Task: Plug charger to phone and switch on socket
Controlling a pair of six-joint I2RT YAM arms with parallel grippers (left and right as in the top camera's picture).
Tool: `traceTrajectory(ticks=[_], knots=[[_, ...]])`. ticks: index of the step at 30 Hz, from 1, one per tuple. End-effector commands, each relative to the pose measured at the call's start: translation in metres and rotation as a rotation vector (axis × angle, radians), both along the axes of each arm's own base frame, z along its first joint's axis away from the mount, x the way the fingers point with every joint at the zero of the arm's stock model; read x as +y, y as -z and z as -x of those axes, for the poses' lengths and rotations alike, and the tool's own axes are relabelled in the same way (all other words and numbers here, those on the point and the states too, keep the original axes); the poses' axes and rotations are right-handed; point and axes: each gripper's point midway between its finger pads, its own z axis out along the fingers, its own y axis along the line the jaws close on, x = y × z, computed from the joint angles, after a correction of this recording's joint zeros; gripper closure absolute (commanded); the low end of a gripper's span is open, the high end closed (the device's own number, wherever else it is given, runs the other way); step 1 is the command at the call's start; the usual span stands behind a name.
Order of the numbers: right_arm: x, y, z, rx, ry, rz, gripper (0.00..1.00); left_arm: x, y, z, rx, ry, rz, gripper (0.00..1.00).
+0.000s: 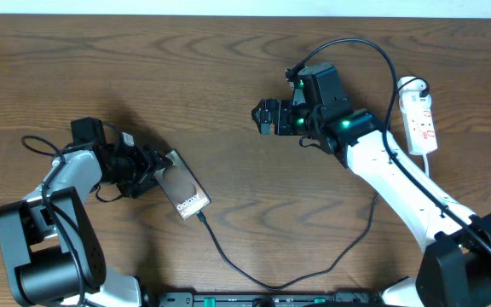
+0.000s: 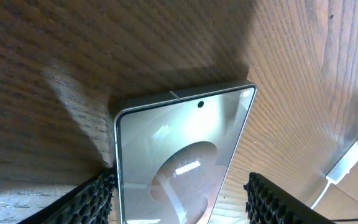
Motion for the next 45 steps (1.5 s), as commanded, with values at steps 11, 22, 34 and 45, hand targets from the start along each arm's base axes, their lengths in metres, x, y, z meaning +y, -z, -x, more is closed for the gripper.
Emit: traceTrajectory(ticks=[11, 22, 34, 45], knots=[[-0.001, -0.007, -0.001, -0.02, -0.008, -0.001, 0.01, 0.041, 0.017, 0.007, 0.028, -0.019, -0.26, 0.29], [0.0, -0.007, -0.001, -0.021, -0.011, -0.006, 0.01, 0.049, -0.095, -0.023, -0.36, -0.07, -0.365, 0.29], [-0.006, -0.013, -0.001, -0.024, 0.0, -0.007, 0.01, 0.02, -0.194, -0.015, -0.732, 0.004, -0.331, 0.29], [-0.14, -0.075, 0.007, -0.029, 0.207, 0.083, 0.01, -0.033, -0.228, -0.007, -0.952, 0.262, -0.361, 0.29]])
